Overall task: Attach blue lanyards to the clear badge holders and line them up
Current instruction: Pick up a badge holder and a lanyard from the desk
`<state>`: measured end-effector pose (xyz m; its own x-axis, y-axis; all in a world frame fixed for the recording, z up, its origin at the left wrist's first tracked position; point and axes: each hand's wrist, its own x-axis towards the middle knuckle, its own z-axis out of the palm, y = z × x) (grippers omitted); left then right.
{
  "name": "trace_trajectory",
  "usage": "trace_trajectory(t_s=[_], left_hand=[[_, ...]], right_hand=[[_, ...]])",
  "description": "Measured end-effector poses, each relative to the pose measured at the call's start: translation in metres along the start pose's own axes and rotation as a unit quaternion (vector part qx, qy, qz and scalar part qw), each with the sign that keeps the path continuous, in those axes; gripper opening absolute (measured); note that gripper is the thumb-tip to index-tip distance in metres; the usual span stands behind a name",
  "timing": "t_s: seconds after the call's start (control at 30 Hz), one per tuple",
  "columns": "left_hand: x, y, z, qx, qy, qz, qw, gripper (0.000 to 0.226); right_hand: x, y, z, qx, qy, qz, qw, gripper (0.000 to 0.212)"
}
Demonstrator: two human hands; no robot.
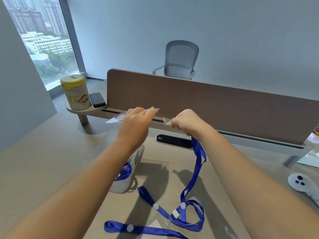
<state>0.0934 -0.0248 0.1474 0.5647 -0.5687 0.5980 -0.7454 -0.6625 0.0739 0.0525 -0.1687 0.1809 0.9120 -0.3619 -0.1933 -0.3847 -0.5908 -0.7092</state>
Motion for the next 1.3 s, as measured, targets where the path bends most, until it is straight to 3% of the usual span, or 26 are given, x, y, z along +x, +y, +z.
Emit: trace_trajectory(t_s=[0.17, 0.27, 0.37, 0.47, 0.57, 0.63, 0.83, 1.1, 1.2, 1.3], left_hand=[[-0.001, -0.016, 0.024, -0.133, -0.030, -0.147, 0.980, 0.037], [-0.004, -0.021, 0.035, -0.157, -0.056, -0.169, 0.971, 0.038], [-0.011, -0.021, 0.044, -0.186, -0.085, -0.173, 0.964, 0.035], [-0.020, -0.014, 0.049, -0.217, -0.104, -0.181, 0.954, 0.035], [-0.027, -0.011, 0.055, -0.227, -0.116, -0.191, 0.948, 0.035], [-0.030, -0.013, 0.058, -0.232, -0.118, -0.194, 0.946, 0.034], [-0.032, -0.027, 0.063, -0.221, -0.107, -0.201, 0.948, 0.032], [-0.036, -0.031, 0.067, -0.226, -0.100, -0.190, 0.950, 0.032], [-0.039, -0.032, 0.067, -0.238, -0.096, -0.190, 0.948, 0.032], [-0.043, -0.035, 0.065, -0.261, -0.090, -0.203, 0.939, 0.031]], right_hand=[[0.014, -0.015, -0.002, 0.179, 0.194, -0.129, 0.956, 0.019], [0.024, -0.017, -0.006, 0.247, 0.234, -0.131, 0.931, 0.021], [0.027, 0.005, 0.007, 0.257, 0.237, -0.093, 0.932, 0.024], [0.028, 0.047, 0.038, 0.221, 0.215, -0.010, 0.951, 0.025], [0.024, 0.085, 0.072, 0.177, 0.138, 0.083, 0.971, 0.020], [0.024, 0.107, 0.094, 0.143, 0.086, 0.111, 0.980, 0.028], [0.030, 0.154, 0.152, -0.030, 0.002, 0.084, 0.996, 0.027], [0.030, 0.166, 0.171, -0.195, -0.062, 0.064, 0.977, 0.040], [0.031, 0.168, 0.168, -0.255, -0.089, 0.068, 0.960, 0.035], [0.029, 0.168, 0.173, -0.264, -0.063, 0.066, 0.960, 0.024]])
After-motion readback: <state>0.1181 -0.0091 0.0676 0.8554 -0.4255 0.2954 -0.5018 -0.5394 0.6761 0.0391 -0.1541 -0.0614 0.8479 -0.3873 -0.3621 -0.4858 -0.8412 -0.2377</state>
